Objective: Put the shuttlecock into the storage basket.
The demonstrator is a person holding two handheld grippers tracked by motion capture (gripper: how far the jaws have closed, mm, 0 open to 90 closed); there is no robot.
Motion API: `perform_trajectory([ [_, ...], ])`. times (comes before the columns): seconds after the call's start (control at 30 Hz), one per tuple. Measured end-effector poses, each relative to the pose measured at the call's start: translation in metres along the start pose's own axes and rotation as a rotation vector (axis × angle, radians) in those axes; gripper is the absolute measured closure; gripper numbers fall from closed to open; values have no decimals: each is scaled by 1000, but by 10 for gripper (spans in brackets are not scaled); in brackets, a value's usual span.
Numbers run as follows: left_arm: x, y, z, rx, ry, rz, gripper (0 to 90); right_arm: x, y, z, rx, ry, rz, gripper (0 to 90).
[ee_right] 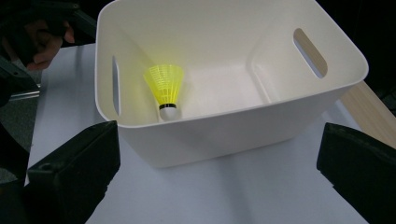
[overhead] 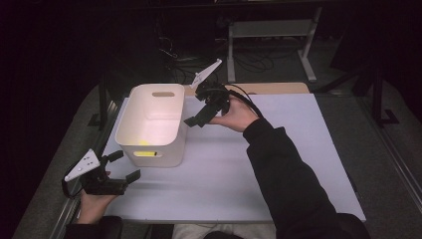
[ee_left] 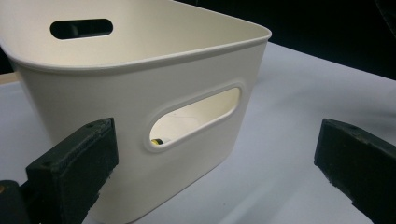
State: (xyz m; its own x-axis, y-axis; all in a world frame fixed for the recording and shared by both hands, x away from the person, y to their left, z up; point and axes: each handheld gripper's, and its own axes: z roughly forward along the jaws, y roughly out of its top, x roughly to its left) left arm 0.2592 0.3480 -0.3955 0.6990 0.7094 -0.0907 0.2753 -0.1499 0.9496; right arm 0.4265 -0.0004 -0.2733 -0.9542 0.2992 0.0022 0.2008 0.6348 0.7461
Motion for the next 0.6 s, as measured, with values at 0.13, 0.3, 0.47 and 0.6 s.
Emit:
perform_trajectory([
  [0.13,0,0,0,2,-1,2,0,-2,-5,-5,-2,-10,11,0],
  [0.3,0,0,0,2,-1,3,0,-4,-12,-9,-4,-16,20,0],
  [0.47,0,0,0,2,1,3,0,-5,-20,-12,-6,-20,28,0],
  [0.6,0,0,0,2,0,3,0,-6,-24,-14,-7,-26,35,0],
])
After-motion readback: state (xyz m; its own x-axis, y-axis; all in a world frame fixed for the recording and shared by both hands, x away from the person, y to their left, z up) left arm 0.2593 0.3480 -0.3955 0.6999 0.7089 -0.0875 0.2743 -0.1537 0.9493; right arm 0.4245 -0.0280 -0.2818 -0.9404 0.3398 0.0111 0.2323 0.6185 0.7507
